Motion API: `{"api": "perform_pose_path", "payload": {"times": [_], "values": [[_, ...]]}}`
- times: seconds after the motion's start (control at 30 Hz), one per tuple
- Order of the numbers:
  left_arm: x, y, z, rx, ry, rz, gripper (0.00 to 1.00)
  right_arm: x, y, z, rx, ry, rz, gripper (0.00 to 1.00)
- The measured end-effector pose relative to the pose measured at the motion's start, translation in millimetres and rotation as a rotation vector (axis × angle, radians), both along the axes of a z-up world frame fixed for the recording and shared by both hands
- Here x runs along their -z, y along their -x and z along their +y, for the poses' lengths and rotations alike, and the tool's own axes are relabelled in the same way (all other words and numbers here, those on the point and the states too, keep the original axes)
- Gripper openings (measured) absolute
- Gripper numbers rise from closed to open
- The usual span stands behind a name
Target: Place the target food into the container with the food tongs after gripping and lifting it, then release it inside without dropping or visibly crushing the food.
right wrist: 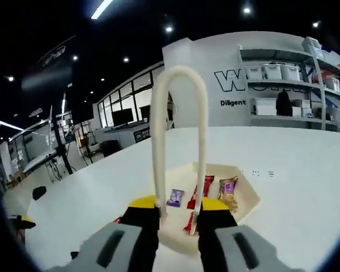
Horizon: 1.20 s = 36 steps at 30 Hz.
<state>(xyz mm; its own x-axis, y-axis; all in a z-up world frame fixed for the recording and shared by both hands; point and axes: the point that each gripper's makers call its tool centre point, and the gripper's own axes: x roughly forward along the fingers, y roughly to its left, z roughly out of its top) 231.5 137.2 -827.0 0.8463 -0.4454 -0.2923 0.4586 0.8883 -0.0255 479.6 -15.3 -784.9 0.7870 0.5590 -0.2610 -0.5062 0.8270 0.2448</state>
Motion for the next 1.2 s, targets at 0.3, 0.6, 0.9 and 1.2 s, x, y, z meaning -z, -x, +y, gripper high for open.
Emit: {"api": "perform_pose_path", "payload": {"times": [0.3, 0.6, 0.9, 1.2], "values": [[-15.3, 13.0, -9, 0.026, 0.023, -0.04, 0.91, -6.3, 19, 13, -0.04, 0.069, -0.034, 0.19], [-18.4, 27.4, -6, 0.026, 0.041, -0.047, 0.91, -10.0, 41, 28, -0.07, 0.057, -0.021, 0.19], [-20.5, 36.1, -2, 0.025, 0.052, -0.055, 0.91, -8.4, 67, 37, -0.108, 0.054, -0.019, 0.19], [-18.6, 40.5, -1, 0.031, 0.039, -0.056, 0.91, 7.1, 89, 47, -0.135, 0.038, 0.012, 0.19]]}}
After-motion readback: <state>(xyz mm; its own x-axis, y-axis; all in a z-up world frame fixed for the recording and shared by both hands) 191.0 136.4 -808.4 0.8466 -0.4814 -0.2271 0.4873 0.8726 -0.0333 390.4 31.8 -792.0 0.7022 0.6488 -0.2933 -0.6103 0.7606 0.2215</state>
